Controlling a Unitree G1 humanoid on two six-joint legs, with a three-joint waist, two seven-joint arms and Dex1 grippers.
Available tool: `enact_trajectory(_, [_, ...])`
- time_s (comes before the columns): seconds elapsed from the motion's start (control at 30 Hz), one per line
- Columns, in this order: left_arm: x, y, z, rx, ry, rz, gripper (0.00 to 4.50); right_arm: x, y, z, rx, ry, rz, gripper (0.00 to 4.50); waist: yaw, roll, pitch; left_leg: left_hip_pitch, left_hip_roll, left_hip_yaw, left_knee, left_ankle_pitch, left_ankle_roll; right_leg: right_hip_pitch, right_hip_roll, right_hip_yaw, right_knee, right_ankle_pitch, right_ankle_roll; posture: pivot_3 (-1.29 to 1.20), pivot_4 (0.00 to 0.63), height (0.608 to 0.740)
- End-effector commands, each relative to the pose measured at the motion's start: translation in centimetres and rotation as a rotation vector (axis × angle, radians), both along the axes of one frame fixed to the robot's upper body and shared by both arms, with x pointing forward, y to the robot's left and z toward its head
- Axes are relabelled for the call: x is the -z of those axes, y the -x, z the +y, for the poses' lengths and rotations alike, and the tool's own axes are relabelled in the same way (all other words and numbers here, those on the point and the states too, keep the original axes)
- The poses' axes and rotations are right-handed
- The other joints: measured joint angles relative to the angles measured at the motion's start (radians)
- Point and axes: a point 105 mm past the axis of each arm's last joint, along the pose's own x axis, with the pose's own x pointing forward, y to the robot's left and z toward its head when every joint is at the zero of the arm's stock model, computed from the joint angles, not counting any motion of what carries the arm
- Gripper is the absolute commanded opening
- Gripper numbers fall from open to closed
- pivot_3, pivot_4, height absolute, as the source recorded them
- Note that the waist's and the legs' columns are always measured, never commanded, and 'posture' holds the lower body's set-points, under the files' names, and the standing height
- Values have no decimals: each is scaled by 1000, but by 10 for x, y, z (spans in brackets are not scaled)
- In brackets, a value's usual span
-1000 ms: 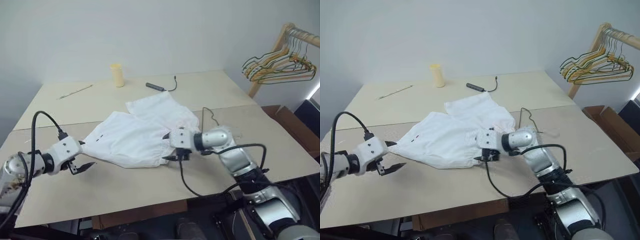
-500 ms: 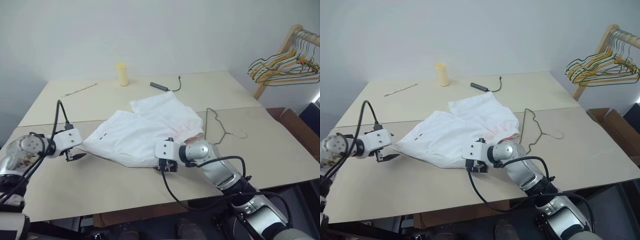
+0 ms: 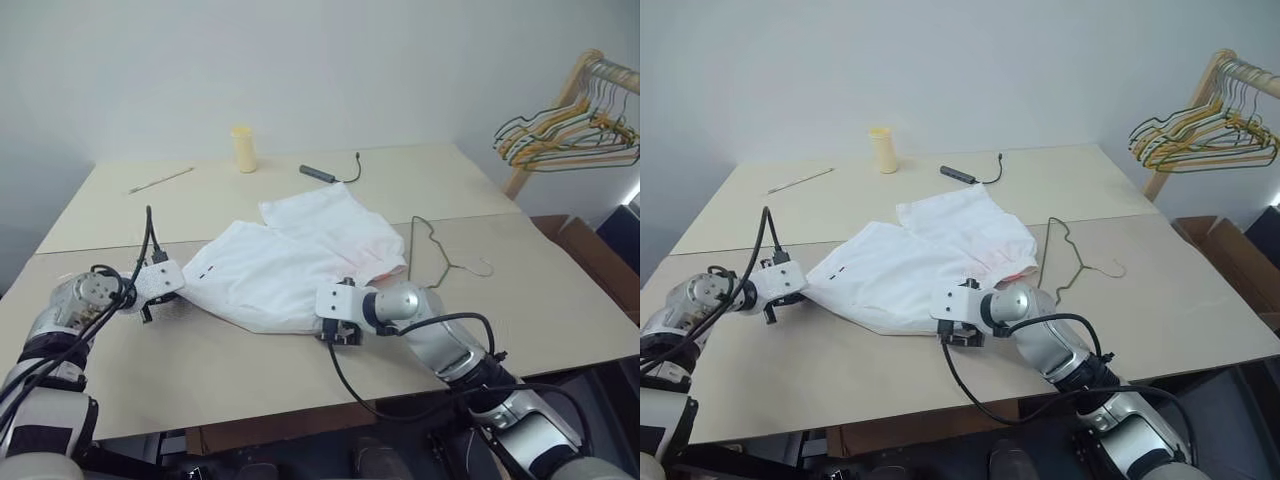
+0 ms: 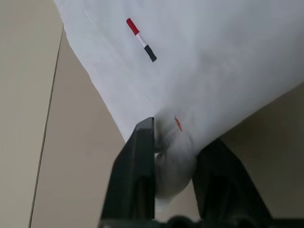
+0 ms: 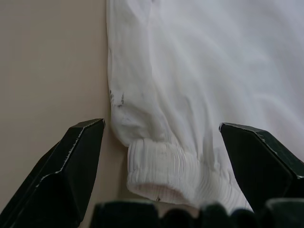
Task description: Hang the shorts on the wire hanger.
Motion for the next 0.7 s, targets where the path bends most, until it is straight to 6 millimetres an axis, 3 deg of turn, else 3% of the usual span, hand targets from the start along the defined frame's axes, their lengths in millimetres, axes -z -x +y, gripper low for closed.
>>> enact_trajectory(0.03, [-11, -1, -1, 34, -5, -13, 56, -13, -3, 5, -16, -9, -68, 4500, -1, 0, 0, 0, 0, 0, 0, 0, 0, 0, 0, 0, 0, 0, 0, -77, 0, 740])
enact_trajectory(0.07, [-12, 1, -1, 40, -5, -5, 56, -14, -2, 6, -24, -9, -74, 4500, -1, 0, 0, 0, 0, 0, 0, 0, 0, 0, 0, 0, 0, 0, 0, -77, 0, 740])
enact_trajectory(0.17, [-14, 3, 1, 45, -14, -8, 0, -17, -4, 12, -19, -15, -98, 3863, -2, 0, 0, 0, 0, 0, 0, 0, 0, 0, 0, 0, 0, 0, 0, -71, 0, 740])
enact_trajectory(0.37, [-15, 17, 8, 68, -58, 14, 0, -10, -8, 8, -44, 86, -165, 1749, -1, 0, 0, 0, 0, 0, 0, 0, 0, 0, 0, 0, 0, 0, 0, -57, 0, 740])
enact_trajectory(0.53, [-15, 41, 4, 112, -67, 81, 0, -6, -27, -3, -35, 172, -266, 13, -2, 0, 0, 0, 0, 0, 0, 0, 0, -1, 0, 0, 1, 0, 0, -58, 0, 740])
enact_trajectory(0.7, [-17, 81, -4, 124, -109, 188, 0, -11, -45, -7, -43, 212, -369, 13, -15, 0, 0, 0, 1, 0, -1, 0, 0, -4, -1, 3, 4, -1, 0, -51, 0, 740])
